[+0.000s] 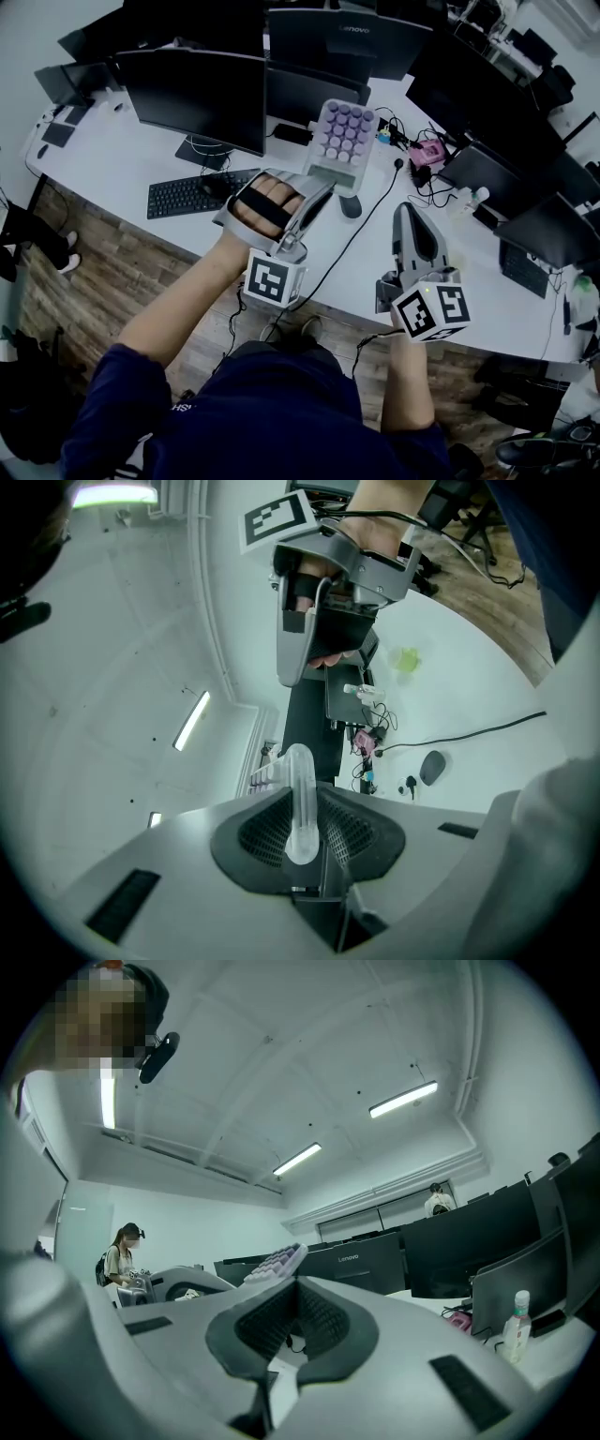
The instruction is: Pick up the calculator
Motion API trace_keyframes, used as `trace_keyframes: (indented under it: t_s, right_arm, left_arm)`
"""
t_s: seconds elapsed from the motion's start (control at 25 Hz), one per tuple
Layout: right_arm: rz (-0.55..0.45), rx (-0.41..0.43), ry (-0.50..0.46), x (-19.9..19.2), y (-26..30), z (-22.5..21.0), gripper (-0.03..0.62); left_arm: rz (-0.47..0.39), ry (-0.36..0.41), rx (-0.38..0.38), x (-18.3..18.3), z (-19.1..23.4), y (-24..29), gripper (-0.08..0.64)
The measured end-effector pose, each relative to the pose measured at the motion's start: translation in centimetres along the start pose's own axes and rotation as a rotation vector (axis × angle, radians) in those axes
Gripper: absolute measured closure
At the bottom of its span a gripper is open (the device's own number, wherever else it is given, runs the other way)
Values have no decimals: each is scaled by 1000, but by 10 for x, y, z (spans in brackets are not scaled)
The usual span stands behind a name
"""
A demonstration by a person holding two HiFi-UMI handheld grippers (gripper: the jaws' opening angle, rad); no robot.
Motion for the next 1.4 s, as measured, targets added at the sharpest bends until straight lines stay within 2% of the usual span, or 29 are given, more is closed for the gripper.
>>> trace_keyframes:
  t_s: [0.44, 1.4]
  right_arm:
    - [-16, 14, -6, 9, 7, 0, 589]
    - [3, 14, 1, 6, 10, -10, 591]
  left_arm:
    - [-3, 13, 28, 2, 12, 4, 462]
    - [11, -1, 34, 5, 11, 12, 462]
Point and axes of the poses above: the fingertips, and each gripper's own axes: y forward along the fingers, z to its left, x out of its top, the point moved 10 cm from there along -y, backward along the fingers
